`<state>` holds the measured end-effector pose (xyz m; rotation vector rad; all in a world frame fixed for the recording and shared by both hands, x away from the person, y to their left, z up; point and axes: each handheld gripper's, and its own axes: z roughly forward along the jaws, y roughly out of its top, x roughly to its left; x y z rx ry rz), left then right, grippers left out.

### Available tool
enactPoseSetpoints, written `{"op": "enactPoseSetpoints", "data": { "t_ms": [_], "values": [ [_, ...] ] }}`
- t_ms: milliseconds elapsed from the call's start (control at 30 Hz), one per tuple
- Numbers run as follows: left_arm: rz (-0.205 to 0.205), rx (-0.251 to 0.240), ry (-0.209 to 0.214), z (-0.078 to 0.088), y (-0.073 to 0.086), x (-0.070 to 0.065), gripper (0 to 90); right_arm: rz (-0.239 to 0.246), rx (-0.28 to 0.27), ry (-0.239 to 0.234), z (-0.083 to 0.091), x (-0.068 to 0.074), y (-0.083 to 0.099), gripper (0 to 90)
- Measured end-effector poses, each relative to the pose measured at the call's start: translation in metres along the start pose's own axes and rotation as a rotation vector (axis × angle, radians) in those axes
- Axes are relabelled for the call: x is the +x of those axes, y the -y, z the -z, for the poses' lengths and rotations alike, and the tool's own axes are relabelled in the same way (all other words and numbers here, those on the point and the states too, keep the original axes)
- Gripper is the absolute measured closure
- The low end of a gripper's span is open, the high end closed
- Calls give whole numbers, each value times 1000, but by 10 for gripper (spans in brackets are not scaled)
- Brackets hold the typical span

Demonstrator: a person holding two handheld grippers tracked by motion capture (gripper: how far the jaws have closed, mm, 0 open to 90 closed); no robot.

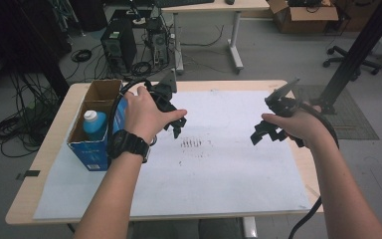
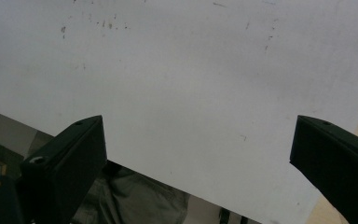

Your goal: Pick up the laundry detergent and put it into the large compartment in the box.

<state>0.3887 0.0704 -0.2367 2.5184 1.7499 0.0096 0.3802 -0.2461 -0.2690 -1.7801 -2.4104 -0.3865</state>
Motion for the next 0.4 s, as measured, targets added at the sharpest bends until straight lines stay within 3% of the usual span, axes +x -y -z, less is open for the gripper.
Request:
{"op": "enactPoseSetpoints", "data": {
  "t_ms": [400],
  "values": [
    [-4, -7, 3, 1, 1, -1, 51, -3, -1, 1, 0, -1, 3, 38]
  ]
}}
